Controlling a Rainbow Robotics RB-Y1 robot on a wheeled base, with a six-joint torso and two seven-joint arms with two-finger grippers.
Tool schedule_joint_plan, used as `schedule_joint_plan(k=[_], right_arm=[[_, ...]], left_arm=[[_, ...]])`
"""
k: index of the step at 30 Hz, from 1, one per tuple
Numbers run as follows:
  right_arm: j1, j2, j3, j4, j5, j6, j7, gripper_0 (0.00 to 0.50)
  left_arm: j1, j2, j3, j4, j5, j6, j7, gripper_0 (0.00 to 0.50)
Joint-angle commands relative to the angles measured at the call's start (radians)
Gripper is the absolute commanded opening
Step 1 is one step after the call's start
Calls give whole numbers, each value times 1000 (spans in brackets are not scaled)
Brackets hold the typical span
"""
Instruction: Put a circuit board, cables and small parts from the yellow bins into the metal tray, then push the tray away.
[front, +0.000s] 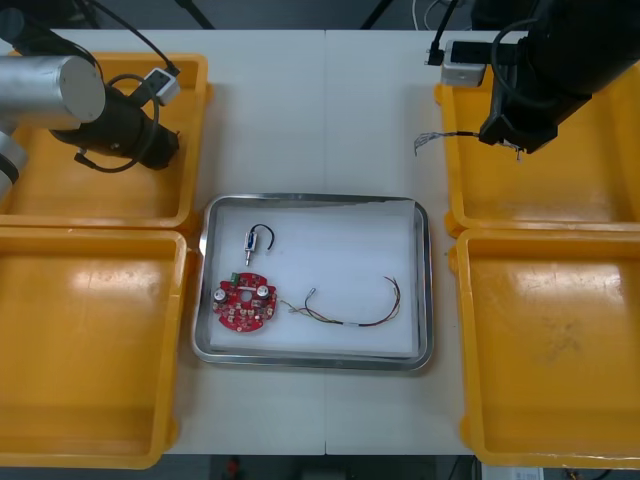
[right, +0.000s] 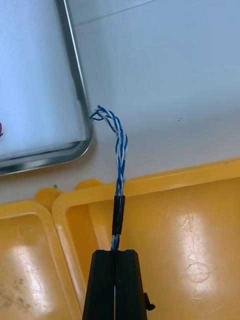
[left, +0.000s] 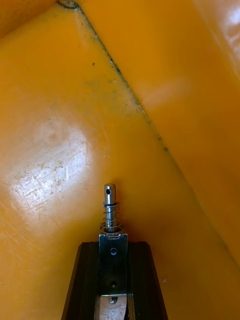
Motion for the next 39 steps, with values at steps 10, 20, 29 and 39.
schedule_joint_plan(k=[10, 20, 29, 39], right_arm=[[-6, 33, 201, -258, -22, 6, -262, 0], [21, 151, 305, -299, 58, 6, -357, 0], [120, 215, 435, -309, 283, -61, -348, 0], [156, 272, 503, -262, 386, -171, -353, 0]], left_arm=[[-45, 37, 123, -66, 30, 166, -46, 0], [-45, 94, 207, -172, 16, 365, -7, 0], [-44, 134, 235, -342, -1, 559, 230, 0], [16, 137, 298, -509, -36, 692, 379, 0]])
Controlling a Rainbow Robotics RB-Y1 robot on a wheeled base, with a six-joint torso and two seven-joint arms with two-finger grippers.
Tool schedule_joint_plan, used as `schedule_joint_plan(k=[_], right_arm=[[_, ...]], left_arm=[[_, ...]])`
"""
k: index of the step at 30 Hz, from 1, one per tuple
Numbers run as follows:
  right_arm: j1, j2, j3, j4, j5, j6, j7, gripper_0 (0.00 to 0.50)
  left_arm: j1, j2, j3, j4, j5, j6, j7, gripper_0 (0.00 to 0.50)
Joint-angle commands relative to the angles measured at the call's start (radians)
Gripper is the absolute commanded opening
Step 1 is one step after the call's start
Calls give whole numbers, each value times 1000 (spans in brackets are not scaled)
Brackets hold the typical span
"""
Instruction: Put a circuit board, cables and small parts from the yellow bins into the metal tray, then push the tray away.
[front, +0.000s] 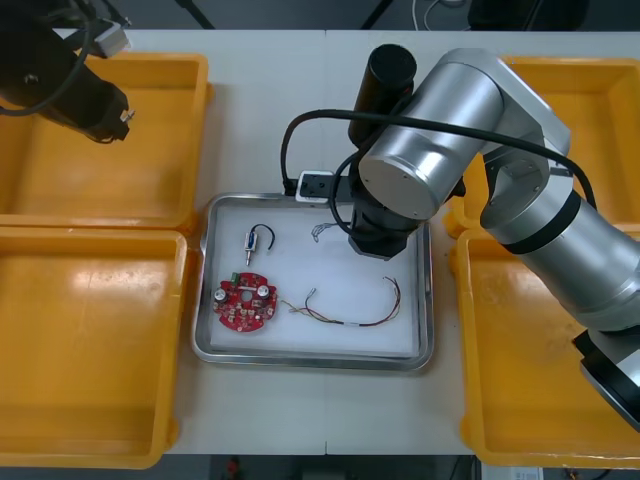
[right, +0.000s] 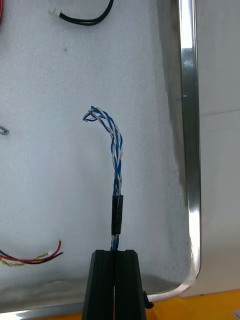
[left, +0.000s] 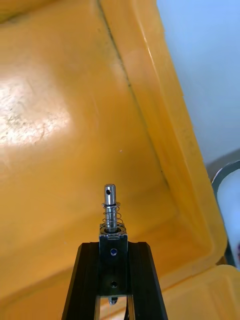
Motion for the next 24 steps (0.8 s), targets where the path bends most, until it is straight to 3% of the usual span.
schedule_joint_plan(k=[1, 5, 11, 13, 14, 16, 24], right_arm=[[9, 38, 69, 7, 64, -41, -10, 0], [30, 38, 102, 16, 119, -80, -4, 0], [30, 45, 120, 81, 119, -103, 1, 0], [32, 45, 123, 91, 121, -107, 1, 57], [30, 45, 123, 94, 121, -109, 1, 249], [30, 45, 122, 94, 122, -110, -1, 496], [30, 45, 122, 70, 121, -101, -8, 500]], left_arm=[[18, 47, 43, -125, -24, 49, 89, 0], [32, 46, 43, -191, -35, 97, 164, 0], [61, 47, 43, -282, -36, 143, 250, 0], [65, 46, 43, -299, -38, 157, 267, 0], [67, 47, 43, -309, -39, 166, 272, 0], [72, 46, 43, -323, -44, 172, 279, 0], [78, 46, 43, -331, -44, 172, 288, 0]])
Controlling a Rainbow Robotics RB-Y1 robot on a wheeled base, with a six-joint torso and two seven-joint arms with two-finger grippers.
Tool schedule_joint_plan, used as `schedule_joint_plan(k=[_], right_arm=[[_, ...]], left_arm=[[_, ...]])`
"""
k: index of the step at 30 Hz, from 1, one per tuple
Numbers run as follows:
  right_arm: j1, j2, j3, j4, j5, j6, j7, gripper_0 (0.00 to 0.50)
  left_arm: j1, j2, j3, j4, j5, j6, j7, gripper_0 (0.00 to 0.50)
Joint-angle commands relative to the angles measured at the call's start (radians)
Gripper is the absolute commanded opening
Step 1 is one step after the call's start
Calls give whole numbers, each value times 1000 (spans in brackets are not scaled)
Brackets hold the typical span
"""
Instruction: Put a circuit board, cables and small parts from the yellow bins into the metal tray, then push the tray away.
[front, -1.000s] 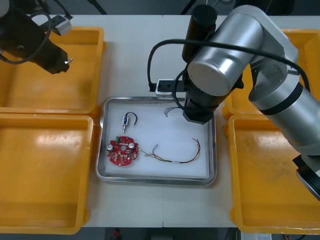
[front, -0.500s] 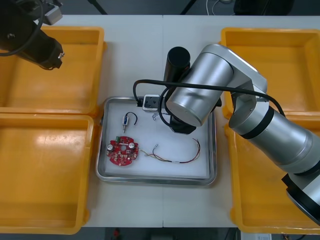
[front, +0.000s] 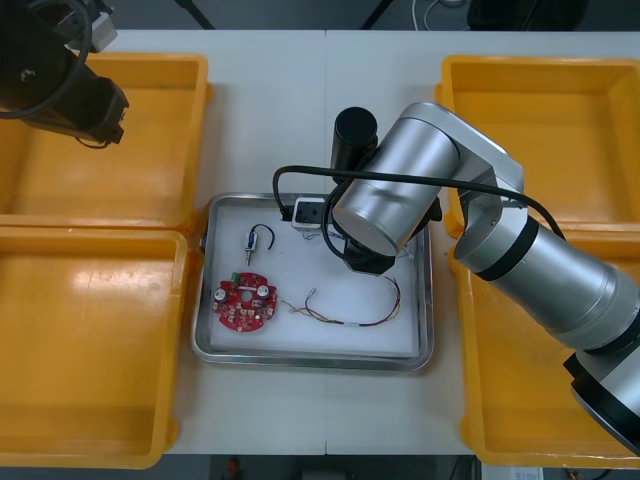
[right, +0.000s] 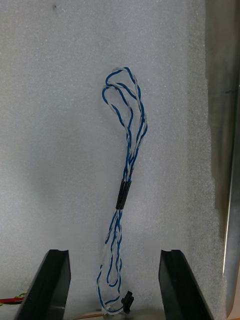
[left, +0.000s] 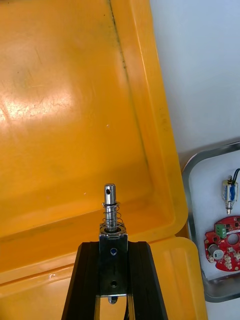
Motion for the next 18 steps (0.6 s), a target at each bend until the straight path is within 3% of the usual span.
schedule_joint_plan(k=[1, 13, 18], right_arm=[[4, 21, 14, -39, 8, 3, -8, 500], [8, 21, -104, -187, -14, 239, -48, 500], [9, 9, -194, -270, -35, 249, -150, 500]], left_arm=[[12, 44, 27, -36, -12, 9, 3, 0], [12, 44, 27, -43, 4, 8, 15, 0], [12, 44, -7, -78, 8, 14, 43, 0]])
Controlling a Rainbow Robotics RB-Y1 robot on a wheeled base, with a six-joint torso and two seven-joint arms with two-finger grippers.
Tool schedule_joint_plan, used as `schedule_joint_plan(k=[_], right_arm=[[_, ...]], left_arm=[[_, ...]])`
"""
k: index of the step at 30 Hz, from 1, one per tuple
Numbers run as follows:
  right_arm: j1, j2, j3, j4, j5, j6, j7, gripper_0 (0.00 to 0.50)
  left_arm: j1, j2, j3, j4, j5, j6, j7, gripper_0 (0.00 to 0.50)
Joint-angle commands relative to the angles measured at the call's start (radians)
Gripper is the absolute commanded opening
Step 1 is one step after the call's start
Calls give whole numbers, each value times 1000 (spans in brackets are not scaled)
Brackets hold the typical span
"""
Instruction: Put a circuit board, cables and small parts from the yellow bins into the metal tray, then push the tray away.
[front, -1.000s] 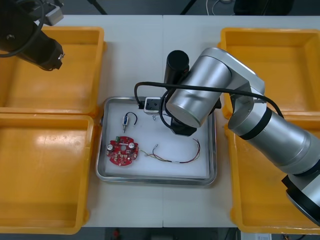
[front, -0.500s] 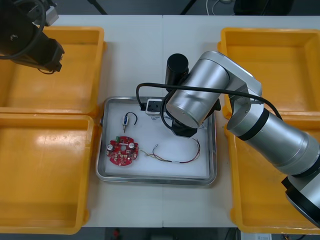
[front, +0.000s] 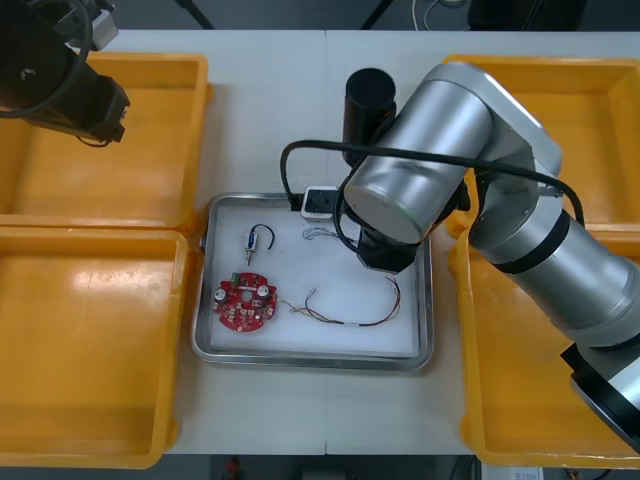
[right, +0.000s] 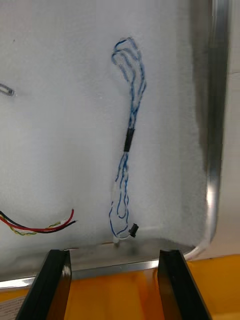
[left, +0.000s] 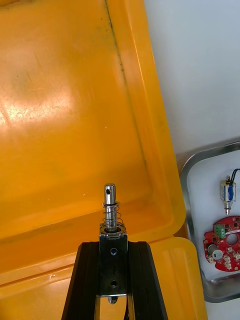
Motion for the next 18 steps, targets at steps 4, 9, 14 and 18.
schedule_joint_plan(k=[4, 9, 14, 18], right_arm=[[21, -14, -139, -161, -20, 7, -213, 500], [46, -55, -177, -241, -29, 7, -333, 500], [103, -117, -223, -328, -71, 7, -461, 500], [161, -174, -277, -405, -114, 7, -566, 500]], left_arm=[[12, 44, -48, -115, 11, 20, 135, 0], [10, 27, -91, -167, 24, 21, 233, 0], [2, 3, -143, -201, 22, 21, 320, 0], [-22, -17, -208, -206, 19, 20, 383, 0]])
